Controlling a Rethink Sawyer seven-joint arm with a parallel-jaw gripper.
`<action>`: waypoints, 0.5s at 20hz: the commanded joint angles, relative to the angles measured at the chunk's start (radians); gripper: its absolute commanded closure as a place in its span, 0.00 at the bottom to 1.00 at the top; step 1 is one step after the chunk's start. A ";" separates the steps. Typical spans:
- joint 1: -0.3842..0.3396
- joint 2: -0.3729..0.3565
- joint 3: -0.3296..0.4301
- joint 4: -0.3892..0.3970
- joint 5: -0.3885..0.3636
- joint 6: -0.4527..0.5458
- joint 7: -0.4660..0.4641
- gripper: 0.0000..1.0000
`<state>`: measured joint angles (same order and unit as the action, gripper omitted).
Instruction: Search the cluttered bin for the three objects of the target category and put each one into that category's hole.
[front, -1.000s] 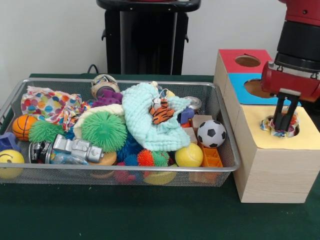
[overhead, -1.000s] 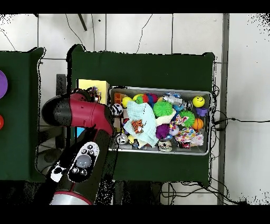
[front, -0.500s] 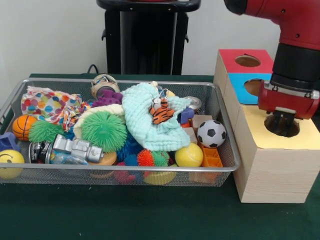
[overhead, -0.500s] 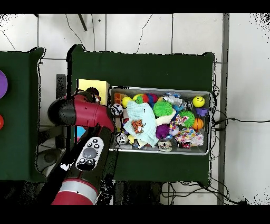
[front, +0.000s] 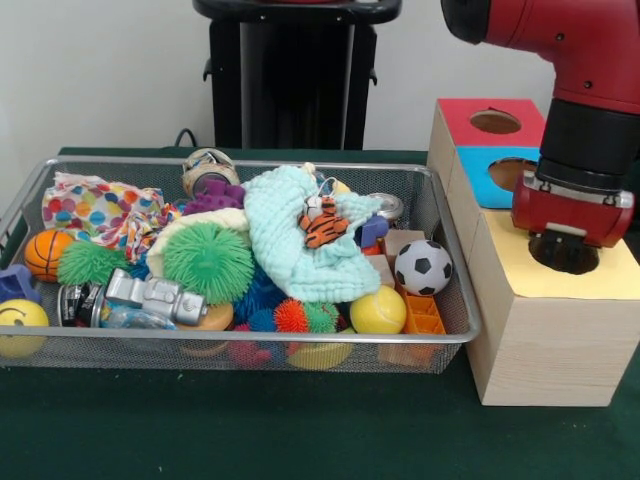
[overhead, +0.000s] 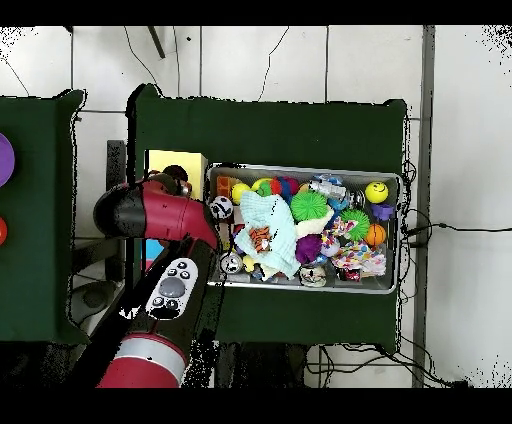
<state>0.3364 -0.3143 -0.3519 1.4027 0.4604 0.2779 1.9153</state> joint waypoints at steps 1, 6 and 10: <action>-0.023 -0.027 0.080 0.089 0.021 0.136 0.207 1.00; -0.030 -0.069 0.076 0.111 0.011 0.178 0.192 1.00; -0.014 -0.130 0.036 0.113 -0.007 0.286 0.189 1.00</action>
<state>0.3364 -0.3745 -0.3546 1.4240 0.4589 0.3694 1.9153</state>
